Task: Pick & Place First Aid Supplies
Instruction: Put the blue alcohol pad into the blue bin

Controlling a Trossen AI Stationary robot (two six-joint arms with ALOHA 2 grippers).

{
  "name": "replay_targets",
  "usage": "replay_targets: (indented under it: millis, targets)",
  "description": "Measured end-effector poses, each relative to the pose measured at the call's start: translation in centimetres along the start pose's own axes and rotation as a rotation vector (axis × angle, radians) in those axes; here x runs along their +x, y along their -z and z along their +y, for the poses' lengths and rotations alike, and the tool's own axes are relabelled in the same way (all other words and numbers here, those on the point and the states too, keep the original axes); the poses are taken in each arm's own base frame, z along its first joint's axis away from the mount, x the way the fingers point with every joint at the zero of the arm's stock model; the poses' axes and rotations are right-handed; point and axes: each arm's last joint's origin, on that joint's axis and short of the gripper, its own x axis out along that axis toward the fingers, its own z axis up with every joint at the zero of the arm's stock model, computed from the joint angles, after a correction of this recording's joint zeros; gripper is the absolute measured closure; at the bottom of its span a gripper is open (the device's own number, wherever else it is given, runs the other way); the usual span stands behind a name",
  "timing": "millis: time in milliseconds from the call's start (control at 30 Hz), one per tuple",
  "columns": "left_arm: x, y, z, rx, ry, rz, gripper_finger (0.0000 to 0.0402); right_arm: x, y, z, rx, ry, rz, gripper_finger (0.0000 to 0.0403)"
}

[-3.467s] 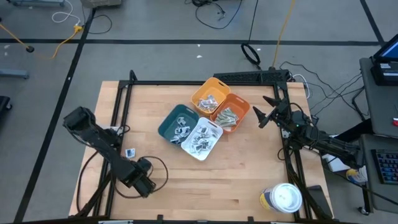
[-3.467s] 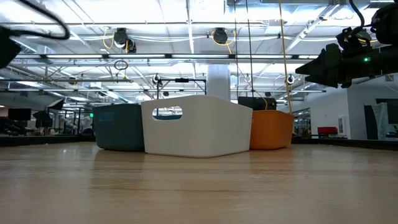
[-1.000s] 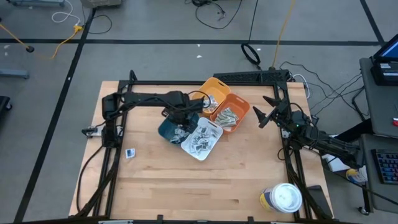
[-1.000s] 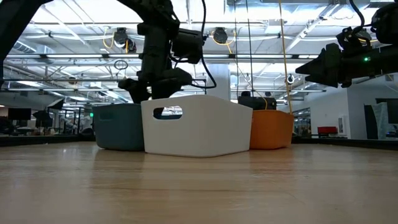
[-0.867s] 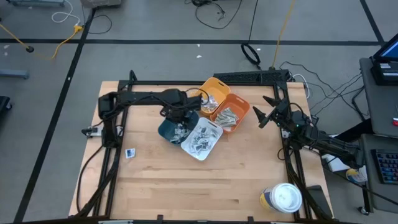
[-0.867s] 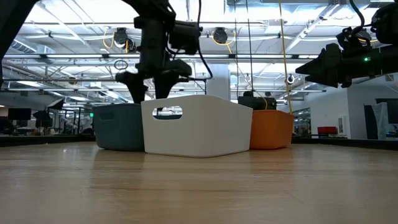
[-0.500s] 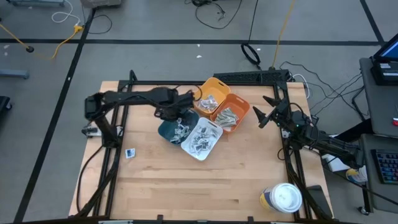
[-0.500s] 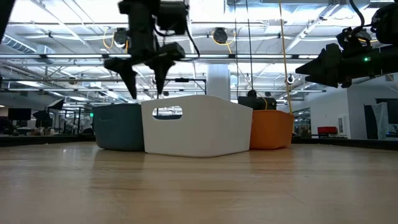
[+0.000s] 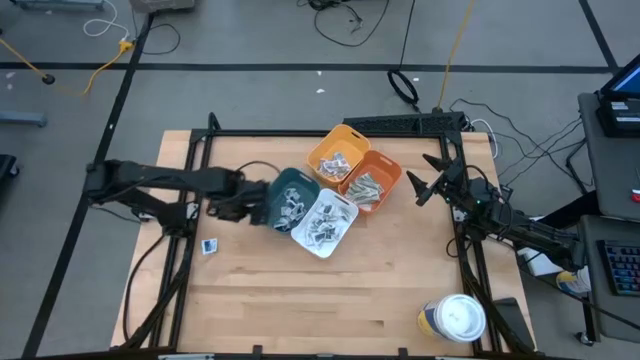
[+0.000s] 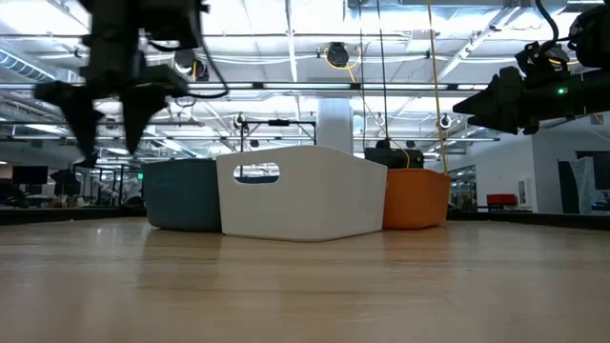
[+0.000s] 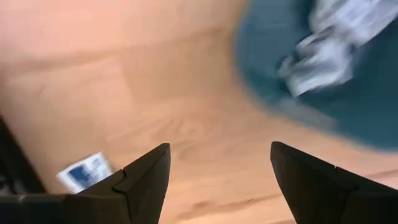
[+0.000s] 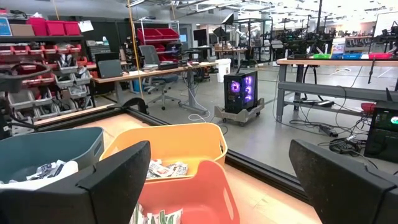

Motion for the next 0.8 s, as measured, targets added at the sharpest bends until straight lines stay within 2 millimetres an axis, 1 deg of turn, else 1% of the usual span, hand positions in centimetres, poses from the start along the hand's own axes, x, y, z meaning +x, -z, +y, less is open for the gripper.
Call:
replay_targets:
  millis: [167, 367, 467, 567, 800]
  targets:
    - [1.1, 2.0, 3.0, -0.005, -0.012, 0.035, 0.0127, 0.0, 0.0, 0.0, 0.000, 0.000, 0.000, 0.0026]
    - [2.3, 2.9, 5.3, -0.012, -0.029, 0.076, 0.0122, 0.0, 0.0, 0.0, 0.000, 0.000, 0.000, 0.0026]
    - [3.4, 3.1, 5.9, -0.021, -0.070, 0.109, 0.0123, 0.0, 0.0, 0.0, 0.000, 0.000, 0.000, 0.0026]
    - [4.5, 3.3, 6.0, -0.021, -0.132, 0.151, 0.0127, 0.0, 0.0, 0.0, 0.000, 0.000, 0.000, 0.0026]
    - [6.4, 3.7, 5.2, 0.011, -0.255, 0.192, 0.0139, 0.0, 0.0, 0.0, 0.000, 0.000, 0.000, 0.0026]
